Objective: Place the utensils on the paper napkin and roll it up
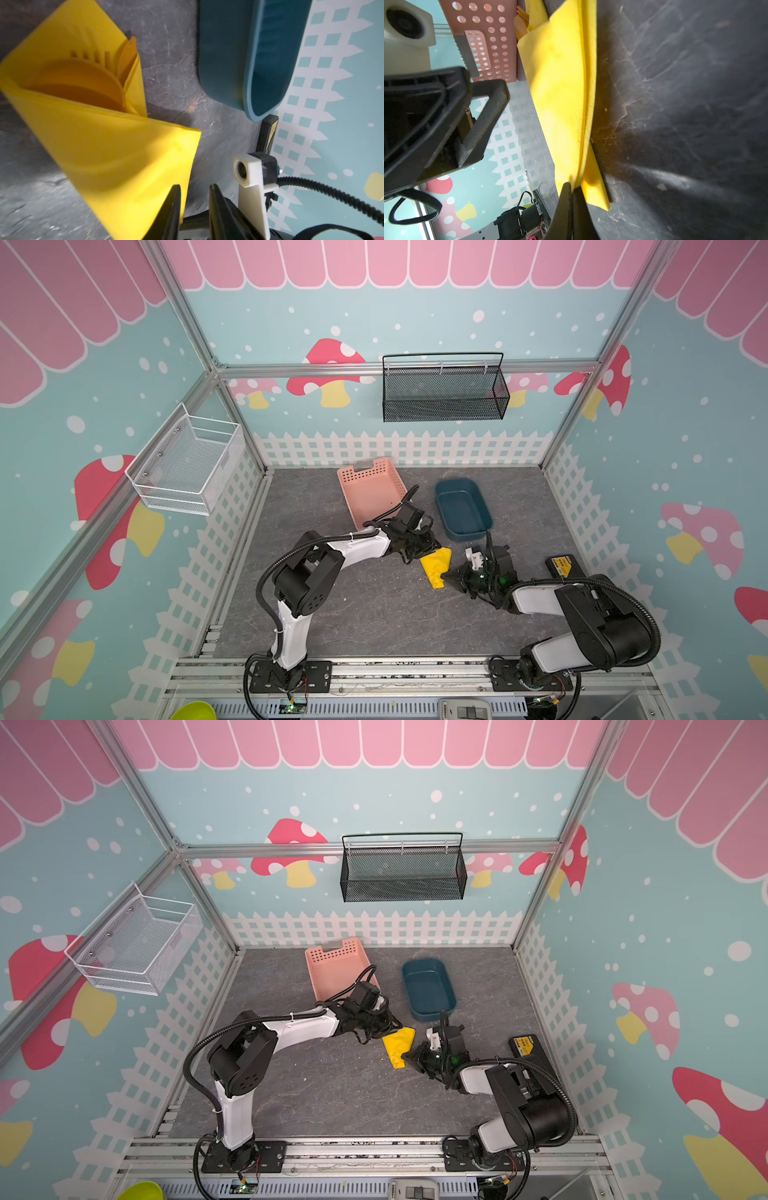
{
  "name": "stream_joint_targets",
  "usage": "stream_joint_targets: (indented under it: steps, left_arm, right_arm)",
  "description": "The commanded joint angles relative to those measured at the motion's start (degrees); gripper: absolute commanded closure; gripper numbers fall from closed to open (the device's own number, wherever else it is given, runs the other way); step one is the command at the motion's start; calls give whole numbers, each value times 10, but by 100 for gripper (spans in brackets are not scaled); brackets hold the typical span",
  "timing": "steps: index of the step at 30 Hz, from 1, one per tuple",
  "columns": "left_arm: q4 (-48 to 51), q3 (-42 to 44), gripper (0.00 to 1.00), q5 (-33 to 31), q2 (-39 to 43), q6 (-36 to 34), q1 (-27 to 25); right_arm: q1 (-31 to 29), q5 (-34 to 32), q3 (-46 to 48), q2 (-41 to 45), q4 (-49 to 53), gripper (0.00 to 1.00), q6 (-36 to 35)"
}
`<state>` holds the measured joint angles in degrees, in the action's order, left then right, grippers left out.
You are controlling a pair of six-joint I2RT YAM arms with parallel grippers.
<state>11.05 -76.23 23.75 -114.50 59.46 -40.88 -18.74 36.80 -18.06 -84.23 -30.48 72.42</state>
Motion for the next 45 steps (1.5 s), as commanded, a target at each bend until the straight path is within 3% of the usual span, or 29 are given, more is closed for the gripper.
stream_joint_targets:
  steps: [1, 19, 39, 45]
  left_arm:
    - [66, -2, 74, -2, 3, -33, 4]
    - [90, 21, 78, -6, -30, -48, 9]
    - [114, -5, 78, -3, -17, -63, 9]
    - [131, -23, 80, 27, -6, -71, -4]
  right_arm:
    - [2, 2, 8, -7, -9, 100, -3]
    - [-2, 34, 13, -15, -9, 100, -12]
    - [-2, 1, 30, -64, 13, 100, -63]
    - [-2, 2, 26, -64, 13, 100, -63]
